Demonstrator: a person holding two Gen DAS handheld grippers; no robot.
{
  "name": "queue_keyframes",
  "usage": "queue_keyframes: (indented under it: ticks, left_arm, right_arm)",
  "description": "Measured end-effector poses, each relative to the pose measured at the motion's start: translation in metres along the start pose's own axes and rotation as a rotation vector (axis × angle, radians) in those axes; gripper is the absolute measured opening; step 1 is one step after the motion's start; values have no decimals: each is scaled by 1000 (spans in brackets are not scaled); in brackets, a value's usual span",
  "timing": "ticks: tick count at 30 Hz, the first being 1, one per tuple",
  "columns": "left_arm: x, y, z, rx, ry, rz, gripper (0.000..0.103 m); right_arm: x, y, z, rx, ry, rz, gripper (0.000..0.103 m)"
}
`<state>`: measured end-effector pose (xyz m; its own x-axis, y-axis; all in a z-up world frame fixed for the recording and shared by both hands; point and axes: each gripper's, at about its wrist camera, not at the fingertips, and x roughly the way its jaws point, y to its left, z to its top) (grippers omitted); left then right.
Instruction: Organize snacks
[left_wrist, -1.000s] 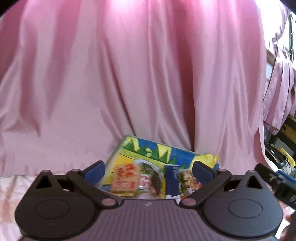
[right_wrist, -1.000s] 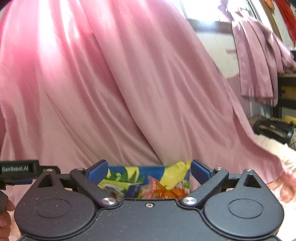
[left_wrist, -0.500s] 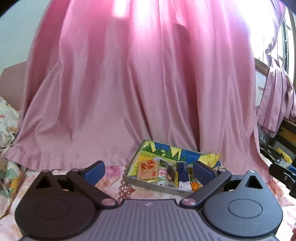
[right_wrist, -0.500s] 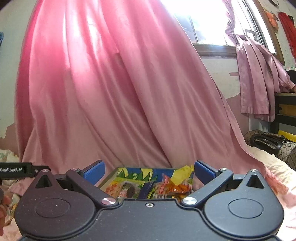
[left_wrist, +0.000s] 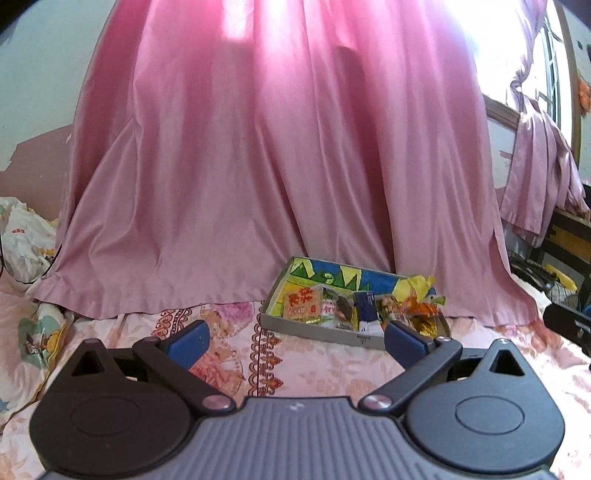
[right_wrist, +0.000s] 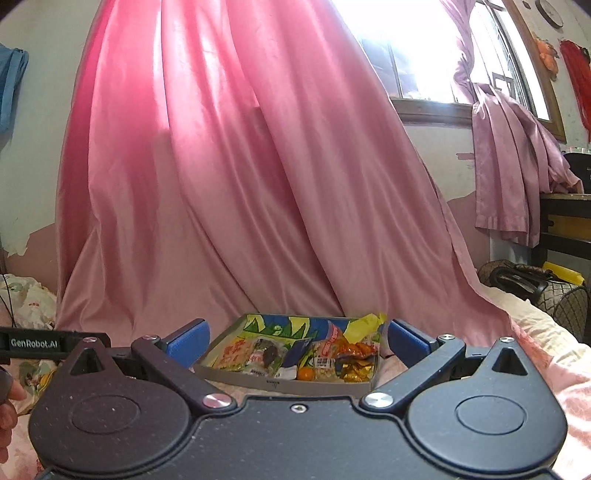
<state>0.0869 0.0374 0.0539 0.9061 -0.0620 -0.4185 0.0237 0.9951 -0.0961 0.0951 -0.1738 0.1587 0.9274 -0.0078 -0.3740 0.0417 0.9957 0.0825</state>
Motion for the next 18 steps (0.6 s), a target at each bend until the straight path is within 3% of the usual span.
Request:
queue_keyframes:
  ticks: [18]
  left_arm:
    - [-23, 6, -47, 34, 35, 3, 103]
  right_arm:
    - [-29, 19, -29, -19, 103, -40, 102]
